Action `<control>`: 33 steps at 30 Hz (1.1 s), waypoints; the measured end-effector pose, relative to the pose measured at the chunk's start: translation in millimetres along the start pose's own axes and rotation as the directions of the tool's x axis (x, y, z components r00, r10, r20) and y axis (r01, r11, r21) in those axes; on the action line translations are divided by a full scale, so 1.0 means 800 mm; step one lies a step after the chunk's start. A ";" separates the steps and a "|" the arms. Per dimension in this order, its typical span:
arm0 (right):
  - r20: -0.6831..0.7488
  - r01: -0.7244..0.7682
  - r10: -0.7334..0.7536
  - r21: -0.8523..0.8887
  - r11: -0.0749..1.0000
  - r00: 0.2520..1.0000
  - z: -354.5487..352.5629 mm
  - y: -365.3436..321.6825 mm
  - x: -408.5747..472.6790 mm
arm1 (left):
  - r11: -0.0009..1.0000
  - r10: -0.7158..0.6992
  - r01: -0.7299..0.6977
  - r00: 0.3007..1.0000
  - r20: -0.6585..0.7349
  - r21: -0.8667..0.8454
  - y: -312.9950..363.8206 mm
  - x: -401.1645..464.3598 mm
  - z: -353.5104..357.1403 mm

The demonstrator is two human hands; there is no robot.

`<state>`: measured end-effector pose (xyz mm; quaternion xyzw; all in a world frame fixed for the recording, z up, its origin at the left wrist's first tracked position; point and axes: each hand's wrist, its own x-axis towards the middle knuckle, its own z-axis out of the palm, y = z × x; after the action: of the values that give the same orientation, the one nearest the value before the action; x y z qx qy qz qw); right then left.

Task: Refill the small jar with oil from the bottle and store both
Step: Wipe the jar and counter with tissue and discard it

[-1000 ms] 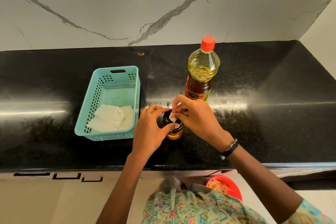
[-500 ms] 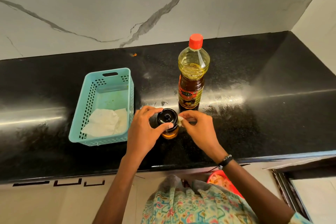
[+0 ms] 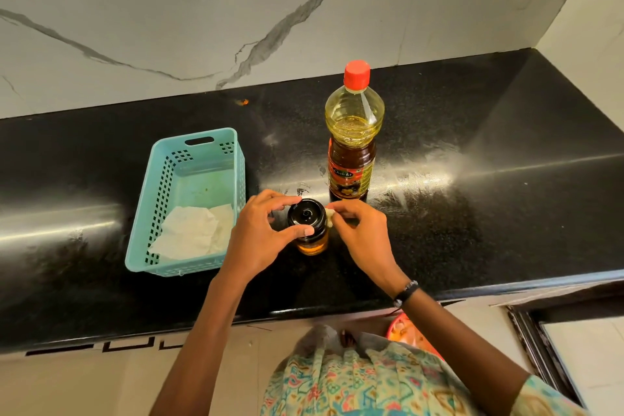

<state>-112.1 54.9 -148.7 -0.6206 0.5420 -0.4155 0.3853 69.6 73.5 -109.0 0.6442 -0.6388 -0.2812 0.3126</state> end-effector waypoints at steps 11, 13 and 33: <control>0.089 0.052 -0.051 -0.011 0.999 0.995 -0.004 -0.009 0.020 | 0.999 0.036 -0.032 0.970 0.241 -0.021 -0.011 0.029 -0.027; 0.114 0.072 -0.070 -0.012 0.997 0.991 0.000 -0.011 0.034 | 0.999 0.043 -0.035 0.964 0.264 -0.032 -0.012 0.033 -0.028; 0.128 -0.063 0.043 0.155 0.986 0.991 -0.001 -0.032 -0.030 | 0.997 0.055 -0.036 0.961 0.272 -0.071 -0.017 0.036 -0.030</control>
<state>-105.1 81.4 -126.7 -0.5979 0.4985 -0.4073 0.4775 96.9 45.8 -102.7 0.5737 -0.6810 -0.3813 0.2486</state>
